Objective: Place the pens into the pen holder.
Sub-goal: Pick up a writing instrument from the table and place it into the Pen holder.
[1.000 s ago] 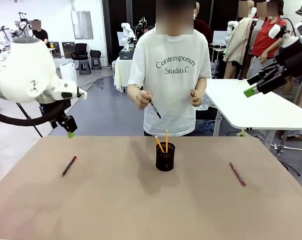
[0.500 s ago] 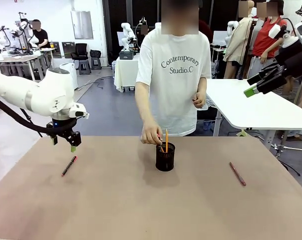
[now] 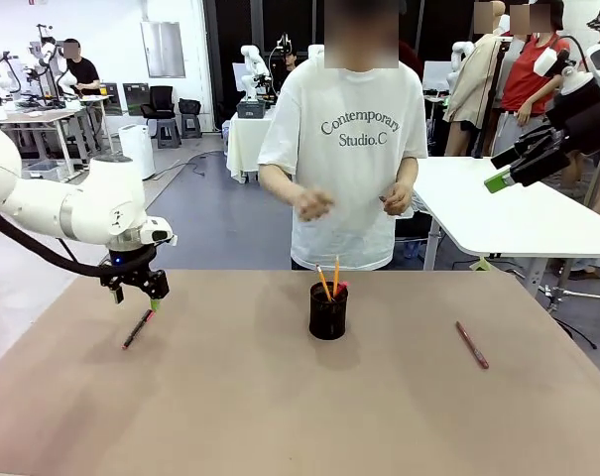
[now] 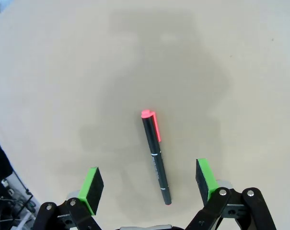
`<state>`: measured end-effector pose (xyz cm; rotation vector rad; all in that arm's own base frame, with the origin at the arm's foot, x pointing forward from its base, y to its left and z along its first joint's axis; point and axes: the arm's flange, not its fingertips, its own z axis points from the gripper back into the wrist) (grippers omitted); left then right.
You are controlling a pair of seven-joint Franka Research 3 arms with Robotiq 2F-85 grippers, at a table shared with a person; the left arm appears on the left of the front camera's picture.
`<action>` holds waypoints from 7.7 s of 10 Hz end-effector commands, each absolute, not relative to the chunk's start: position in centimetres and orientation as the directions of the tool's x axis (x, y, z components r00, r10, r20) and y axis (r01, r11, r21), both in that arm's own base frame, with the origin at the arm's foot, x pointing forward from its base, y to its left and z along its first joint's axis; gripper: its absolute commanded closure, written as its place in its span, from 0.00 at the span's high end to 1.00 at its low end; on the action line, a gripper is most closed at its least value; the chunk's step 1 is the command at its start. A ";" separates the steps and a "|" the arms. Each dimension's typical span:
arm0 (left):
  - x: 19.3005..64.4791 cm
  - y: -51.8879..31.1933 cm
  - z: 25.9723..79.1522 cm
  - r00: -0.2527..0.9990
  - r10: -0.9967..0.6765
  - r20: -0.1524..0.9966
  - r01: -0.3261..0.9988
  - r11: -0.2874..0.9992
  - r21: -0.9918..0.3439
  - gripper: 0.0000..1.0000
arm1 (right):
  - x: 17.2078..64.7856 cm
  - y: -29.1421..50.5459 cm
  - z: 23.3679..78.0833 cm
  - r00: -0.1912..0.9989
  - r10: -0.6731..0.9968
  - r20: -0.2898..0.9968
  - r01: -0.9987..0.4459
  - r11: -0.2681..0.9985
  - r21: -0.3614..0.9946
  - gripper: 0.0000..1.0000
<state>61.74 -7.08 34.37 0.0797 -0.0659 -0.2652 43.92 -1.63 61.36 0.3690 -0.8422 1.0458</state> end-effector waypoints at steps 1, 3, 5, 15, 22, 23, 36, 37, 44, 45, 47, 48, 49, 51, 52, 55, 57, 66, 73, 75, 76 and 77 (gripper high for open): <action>61.0 -6.4 33.8 0.960 -0.276 0.051 0.274 0.961 0.039 1.00 | 44.0 -1.6 61.4 0.221 0.602 0.767 -0.874 0.471 -0.118 1.00; 60.7 -6.4 32.8 0.952 -0.300 0.062 0.298 0.954 0.040 1.00 | 44.0 -1.6 61.4 0.221 0.602 0.767 -0.874 0.471 -0.118 1.00; 60.7 -6.5 31.8 0.947 -0.315 0.061 0.313 0.949 0.044 1.00 | 44.0 -1.6 61.4 0.221 0.602 0.767 -0.874 0.471 -0.118 1.00; 61.2 -6.3 31.0 0.959 -0.277 0.054 0.274 0.960 0.061 0.00 | 44.0 -1.6 61.4 0.221 0.602 0.767 -0.874 0.471 -0.118 1.00; 59.9 -6.0 39.6 0.926 -0.342 0.160 0.376 0.876 -0.302 0.00 | 44.0 -1.6 61.4 0.221 0.602 0.767 -0.874 0.471 -0.118 1.00; 59.5 -6.0 41.5 0.917 -0.359 0.174 0.399 0.823 -0.405 0.00 | 44.0 -1.6 61.4 0.221 0.602 0.767 -0.874 0.471 -0.118 1.00; 55.5 -7.7 49.1 0.618 -0.138 0.774 0.770 0.305 -0.560 0.00 | 44.0 -1.6 61.4 0.221 0.602 0.767 -0.874 0.471 -0.118 1.00; 54.8 -8.4 48.7 0.605 -0.166 0.779 0.781 0.317 -0.538 0.00 | 44.0 -1.6 61.4 0.221 0.602 0.767 -0.874 0.471 -0.118 1.00; 52.3 -22.1 48.3 0.090 0.055 0.994 0.908 0.405 -0.104 0.00 | 44.0 -1.6 61.4 0.221 0.602 0.767 -0.874 0.471 -0.118 1.00; 51.5 -23.7 47.8 0.085 0.065 0.994 0.928 0.359 -0.103 0.00 | 44.0 -1.6 61.4 0.221 0.602 0.767 -0.874 0.471 -0.118 1.00; 51.6 -26.2 45.5 0.045 0.018 0.999 0.940 0.339 -0.048 0.00 | 44.0 -1.6 61.4 0.221 0.602 0.767 -0.874 0.471 -0.118 1.00; 51.5 -27.4 44.4 -0.043 0.042 0.998 0.935 0.354 0.026 0.00 | 44.0 -1.6 61.4 0.221 0.602 0.767 -0.874 0.471 -0.118 1.00; 50.9 -28.3 43.9 -0.066 0.015 0.998 0.942 0.332 0.057 0.00 | 44.0 -1.6 61.4 0.221 0.602 0.767 -0.874 0.471 -0.118 1.00; 50.6 -29.8 43.0 -0.123 0.003 0.992 0.942 0.316 0.116 0.00 | 44.0 -1.6 61.4 0.221 0.602 0.767 -0.874 0.471 -0.118 1.00; 50.6 -30.1 42.7 -0.147 -0.012 0.989 0.936 0.323 0.143 0.00 | 44.0 -1.6 61.4 0.221 0.602 0.767 -0.874 0.471 -0.118 1.00; 50.7 -29.8 43.0 -0.102 -0.023 0.994 0.949 0.297 0.104 0.00 | 44.0 -1.6 61.4 0.221 0.602 0.767 -0.874 0.471 -0.118 1.00; 50.7 -29.8 43.0 -0.102 -0.023 0.994 0.949 0.297 0.104 0.00 | 44.0 -1.6 61.4 0.221 0.602 0.767 -0.874 0.471 -0.118 1.00; 57.2 -32.8 35.8 -0.116 -0.031 0.993 0.951 0.285 0.120 0.00 | 44.0 -1.6 61.4 0.221 0.602 0.767 -0.874 0.471 -0.118 1.00; 56.8 -33.1 32.2 -0.058 -0.034 0.998 0.960 0.273 0.065 0.24 | 44.0 -1.6 61.4 0.221 0.602 0.767 -0.874 0.471 -0.118 1.00; 56.7 -32.7 32.5 -0.073 -0.060 0.995 0.960 0.267 0.087 0.63 | 44.0 -1.6 61.4 0.221 0.602 0.767 -0.874 0.471 -0.118 1.00; 56.7 -32.6 32.7 -0.077 -0.066 0.995 0.960 0.263 0.092 0.83 | 44.0 -1.6 61.4 0.221 0.602 0.767 -0.874 0.471 -0.118 1.00; 56.6 -32.5 33.0 -0.083 -0.072 0.994 0.960 0.262 0.100 1.00 | 44.0 -1.6 61.4 0.221 0.602 0.767 -0.874 0.471 -0.118 1.00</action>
